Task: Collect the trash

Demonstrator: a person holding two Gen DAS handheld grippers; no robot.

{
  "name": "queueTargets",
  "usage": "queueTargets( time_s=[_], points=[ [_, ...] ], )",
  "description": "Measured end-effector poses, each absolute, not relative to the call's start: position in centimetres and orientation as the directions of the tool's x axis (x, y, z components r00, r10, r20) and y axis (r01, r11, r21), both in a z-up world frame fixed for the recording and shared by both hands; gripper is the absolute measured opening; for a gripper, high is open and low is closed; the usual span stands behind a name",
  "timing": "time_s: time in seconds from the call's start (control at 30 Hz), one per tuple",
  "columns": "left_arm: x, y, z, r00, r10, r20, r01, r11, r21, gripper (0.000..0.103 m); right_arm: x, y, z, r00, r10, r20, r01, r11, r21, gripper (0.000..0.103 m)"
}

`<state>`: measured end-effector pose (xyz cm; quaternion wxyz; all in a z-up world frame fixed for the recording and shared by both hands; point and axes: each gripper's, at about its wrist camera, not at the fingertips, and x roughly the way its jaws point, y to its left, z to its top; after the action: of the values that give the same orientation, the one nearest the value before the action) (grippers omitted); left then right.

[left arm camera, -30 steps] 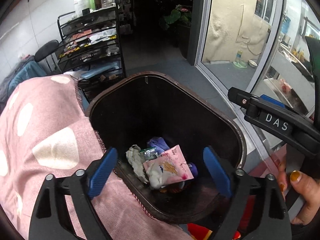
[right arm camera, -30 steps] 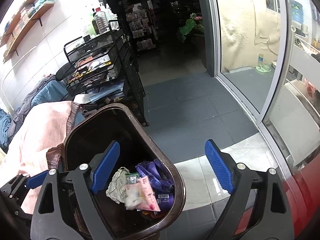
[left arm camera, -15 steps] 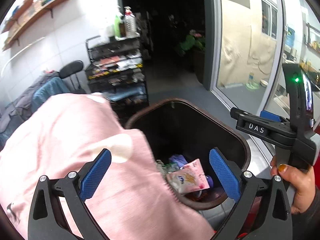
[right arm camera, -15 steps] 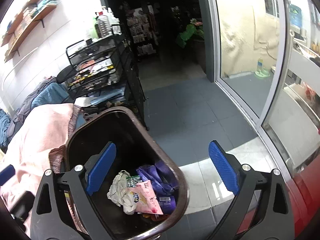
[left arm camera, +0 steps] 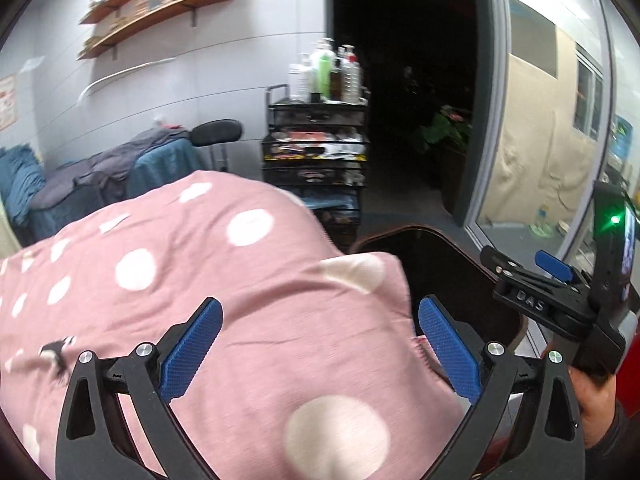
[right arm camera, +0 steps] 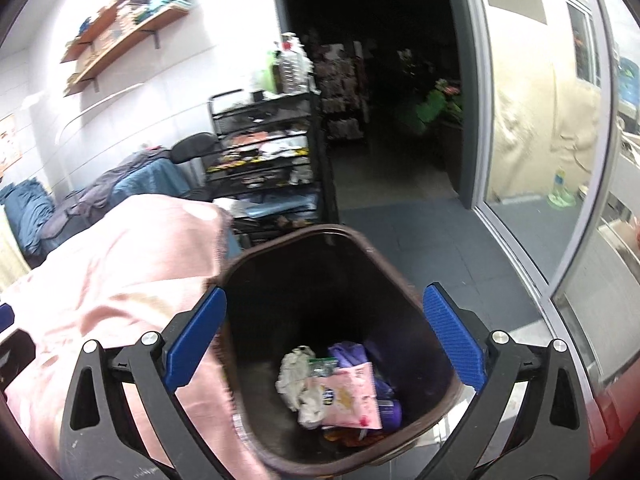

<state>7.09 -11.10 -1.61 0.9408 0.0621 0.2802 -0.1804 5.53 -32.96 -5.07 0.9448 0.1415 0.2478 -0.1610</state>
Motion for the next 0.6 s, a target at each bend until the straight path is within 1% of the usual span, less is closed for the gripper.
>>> queueTargets(
  time_s=[0.17,0.37,0.6],
  points=[
    [6.3,-8.4,-1.8,0.821,-0.220,-0.526,0.280,0.959,0.037,0.098,4.6,-29.6,-4.0,0.857,-0.201,-0.475,0.310,0.937,0.162,0.097],
    [5.2,-5.2,-1.7,0.856,-0.142,-0.498,0.173,0.985,0.016,0.098,3.3,-25.9,-3.2,0.888,-0.162,-0.431,0.240,0.962,0.131,0.097],
    [3.4,-2.6,-1.5,0.897,-0.056,-0.439,0.070,0.997,0.015,0.098,0.7,-22.5,-2.7,0.932,-0.148,-0.331,0.187,0.979,0.086,0.097]
  ],
)
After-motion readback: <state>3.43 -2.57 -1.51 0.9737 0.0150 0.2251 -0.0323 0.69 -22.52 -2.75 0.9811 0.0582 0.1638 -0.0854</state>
